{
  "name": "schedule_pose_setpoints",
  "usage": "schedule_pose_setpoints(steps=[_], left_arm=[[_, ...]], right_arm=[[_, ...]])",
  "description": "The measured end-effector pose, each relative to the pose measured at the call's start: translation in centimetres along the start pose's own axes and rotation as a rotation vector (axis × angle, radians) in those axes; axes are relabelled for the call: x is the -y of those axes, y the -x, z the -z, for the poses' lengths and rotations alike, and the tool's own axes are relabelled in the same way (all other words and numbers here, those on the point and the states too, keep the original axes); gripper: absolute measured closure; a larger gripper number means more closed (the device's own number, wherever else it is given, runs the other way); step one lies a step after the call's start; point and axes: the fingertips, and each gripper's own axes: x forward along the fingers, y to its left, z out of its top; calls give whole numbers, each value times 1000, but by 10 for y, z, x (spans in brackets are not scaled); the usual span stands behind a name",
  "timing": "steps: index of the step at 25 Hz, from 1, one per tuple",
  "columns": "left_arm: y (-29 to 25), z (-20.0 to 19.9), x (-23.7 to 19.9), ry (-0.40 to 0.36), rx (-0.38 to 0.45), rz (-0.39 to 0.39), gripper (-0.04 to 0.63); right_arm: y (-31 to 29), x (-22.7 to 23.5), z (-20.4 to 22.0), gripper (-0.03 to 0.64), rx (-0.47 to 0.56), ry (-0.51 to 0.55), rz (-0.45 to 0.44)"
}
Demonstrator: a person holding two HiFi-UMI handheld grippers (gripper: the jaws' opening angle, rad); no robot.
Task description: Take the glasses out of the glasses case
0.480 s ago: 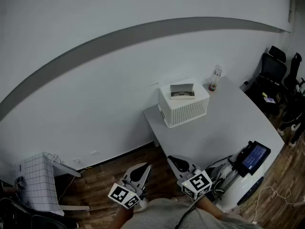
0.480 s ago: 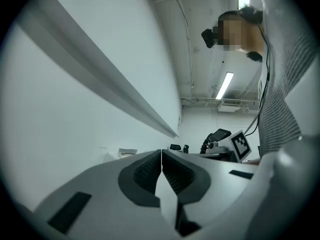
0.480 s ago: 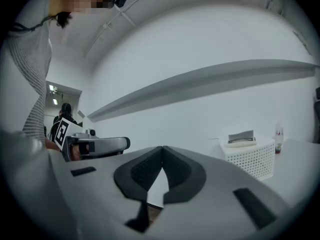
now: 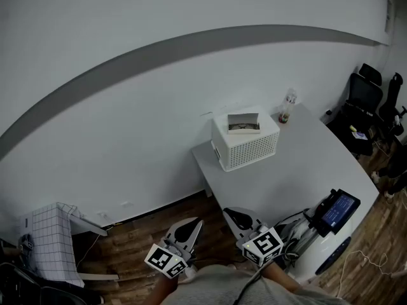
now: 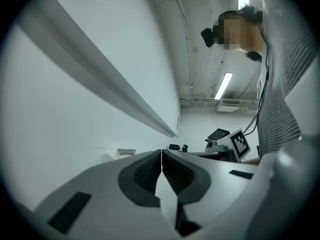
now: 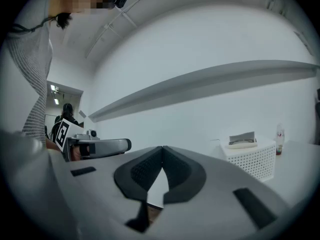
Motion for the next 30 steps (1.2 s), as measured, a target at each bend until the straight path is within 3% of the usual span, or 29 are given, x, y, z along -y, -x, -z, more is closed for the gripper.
schedule_pose_setpoints(steps=[7,14,30], left_arm=[[-1,1,1,-5,-5,1,581],[-3,1,0,-21,-10,1,581],[-12,1,1,-14,-10,18,583]], right_arm=[[-1,0,1,603,-11,11,-4],[0,-10,-14,600,91,-12,-83],[0,5,-15,600,85,3,-31]])
